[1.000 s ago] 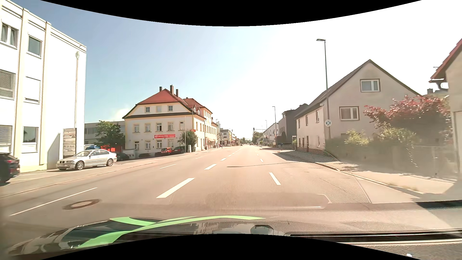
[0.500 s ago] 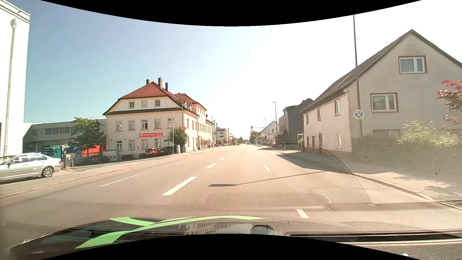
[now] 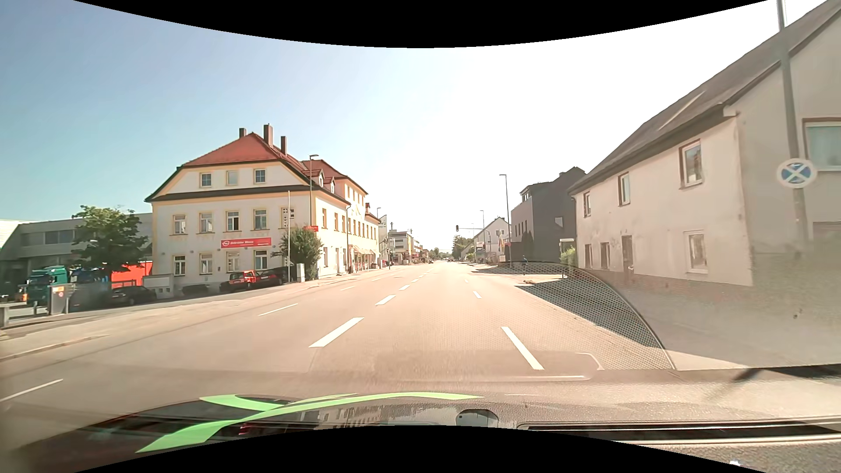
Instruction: Follow the waypoints while adhering to traffic rules and regulations
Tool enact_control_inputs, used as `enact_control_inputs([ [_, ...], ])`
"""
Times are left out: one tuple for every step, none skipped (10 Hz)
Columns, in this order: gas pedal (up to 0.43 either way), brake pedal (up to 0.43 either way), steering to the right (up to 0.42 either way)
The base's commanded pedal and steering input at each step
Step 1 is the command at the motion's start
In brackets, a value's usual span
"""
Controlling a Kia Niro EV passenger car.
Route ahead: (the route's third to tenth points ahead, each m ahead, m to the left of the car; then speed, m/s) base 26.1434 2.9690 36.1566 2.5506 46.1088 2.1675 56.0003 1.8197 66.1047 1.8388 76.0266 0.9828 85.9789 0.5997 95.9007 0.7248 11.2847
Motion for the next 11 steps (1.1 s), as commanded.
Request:
enact_control_inputs([
  [0.138,0.0,0.0],
  [0.138,0.0,0.0],
  [0.138,0.0,0.0],
  [0.138,0.0,0.0],
  [0.138,0.0,0.0],
  [0.138,0.0,0.0],
  [0.138,0.0,0.0],
  [0.138,0.0,0.0],
  [0.138,0.0,-0.001],
  [0.138,0.0,-0.001],
  [0.138,0.0,-0.002],
])
